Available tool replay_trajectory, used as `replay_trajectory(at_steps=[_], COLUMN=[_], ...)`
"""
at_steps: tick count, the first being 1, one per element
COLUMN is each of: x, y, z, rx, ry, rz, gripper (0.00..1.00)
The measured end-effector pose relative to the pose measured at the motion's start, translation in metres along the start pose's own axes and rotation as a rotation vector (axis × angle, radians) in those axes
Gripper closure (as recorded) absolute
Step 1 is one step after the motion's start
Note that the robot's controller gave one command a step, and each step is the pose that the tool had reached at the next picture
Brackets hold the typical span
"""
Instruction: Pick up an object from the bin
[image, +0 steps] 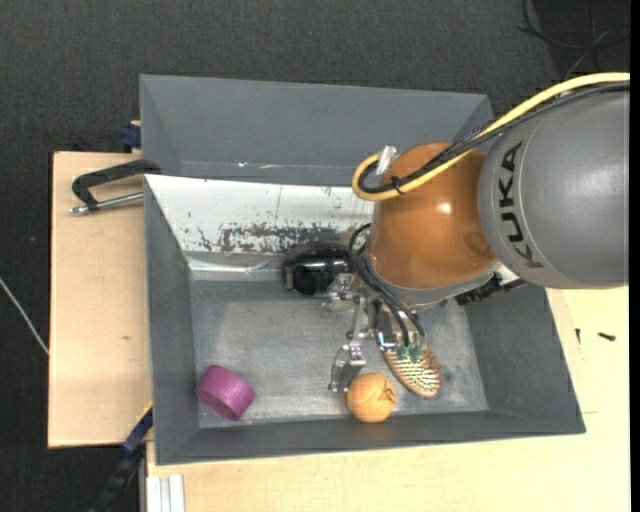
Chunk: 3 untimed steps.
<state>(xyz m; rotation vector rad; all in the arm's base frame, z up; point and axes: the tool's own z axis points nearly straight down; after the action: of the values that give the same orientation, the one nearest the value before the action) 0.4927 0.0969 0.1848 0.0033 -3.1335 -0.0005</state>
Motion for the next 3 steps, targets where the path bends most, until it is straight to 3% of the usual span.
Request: replay_trajectory(at_steps=[1,2,3], x=[-0.002,-0.010,-0.010], y=[0.000,-0.020,-0.067], z=[-0.004,0.035,0.045], rx=[-0.001,-0.001,0.000], ry=[-0.009,-0.018,-0.010], rz=[0.002,-0.211,-0.305], gripper=[0.00,0.00,0.00])
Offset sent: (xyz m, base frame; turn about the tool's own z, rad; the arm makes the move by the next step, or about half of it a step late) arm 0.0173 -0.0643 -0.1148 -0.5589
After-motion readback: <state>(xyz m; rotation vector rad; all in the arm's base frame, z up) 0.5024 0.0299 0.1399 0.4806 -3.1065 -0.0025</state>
